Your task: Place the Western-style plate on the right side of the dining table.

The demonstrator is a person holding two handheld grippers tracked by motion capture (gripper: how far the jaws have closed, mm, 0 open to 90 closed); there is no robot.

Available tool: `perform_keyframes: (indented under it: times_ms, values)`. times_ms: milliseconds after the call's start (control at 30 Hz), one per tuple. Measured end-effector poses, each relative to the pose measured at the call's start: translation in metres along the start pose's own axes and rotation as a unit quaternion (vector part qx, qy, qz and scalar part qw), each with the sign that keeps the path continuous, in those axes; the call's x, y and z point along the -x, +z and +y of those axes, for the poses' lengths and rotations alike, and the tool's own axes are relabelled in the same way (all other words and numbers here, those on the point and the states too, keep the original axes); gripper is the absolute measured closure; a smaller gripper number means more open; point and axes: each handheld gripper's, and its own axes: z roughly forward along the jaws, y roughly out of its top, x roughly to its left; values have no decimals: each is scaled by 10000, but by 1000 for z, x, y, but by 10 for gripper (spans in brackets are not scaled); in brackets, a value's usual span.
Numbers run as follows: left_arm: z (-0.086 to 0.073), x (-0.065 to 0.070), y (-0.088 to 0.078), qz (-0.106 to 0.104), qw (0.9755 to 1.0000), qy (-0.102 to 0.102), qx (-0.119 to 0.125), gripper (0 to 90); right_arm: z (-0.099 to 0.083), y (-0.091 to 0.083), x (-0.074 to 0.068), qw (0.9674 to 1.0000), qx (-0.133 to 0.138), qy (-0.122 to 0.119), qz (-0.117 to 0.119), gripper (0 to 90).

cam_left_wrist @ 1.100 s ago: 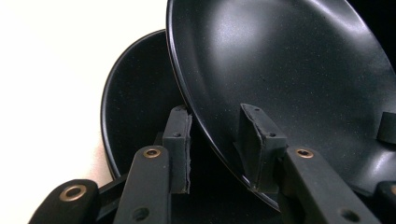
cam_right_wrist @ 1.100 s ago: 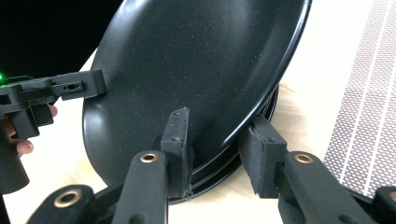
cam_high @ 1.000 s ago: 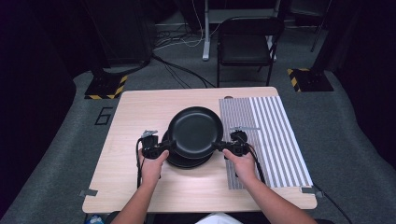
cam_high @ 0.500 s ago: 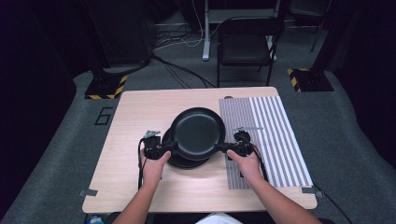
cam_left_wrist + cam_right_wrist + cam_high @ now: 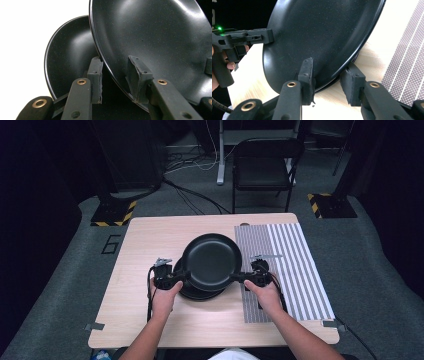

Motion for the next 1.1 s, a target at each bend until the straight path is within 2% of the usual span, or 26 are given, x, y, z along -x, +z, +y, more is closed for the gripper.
perform_keyframes:
  times_ms: [133, 267, 467, 733, 1100]
  values:
    - [2, 0, -1, -1, 10000, 85, -42, 656, 1, -1, 1, 9999, -50, 62, 63, 639]
    - [3, 2, 0, 3, 10000, 57, -45, 656, 1, -2, 1, 9999, -89, 100, 83, 638]
    - [8, 7, -1, -14, 9999, 148, -47, 656, 3, -7, 3, 9999, -29, 94, 111, 639]
    - [15, 12, -2, -52, 9997, 227, -95, 657, 5, -14, 2, 9999, 39, 100, 112, 638]
    - [20, 20, 5, -150, 9994, 278, -119, 657, 5, -23, 7, 9998, 111, 135, 19, 637]
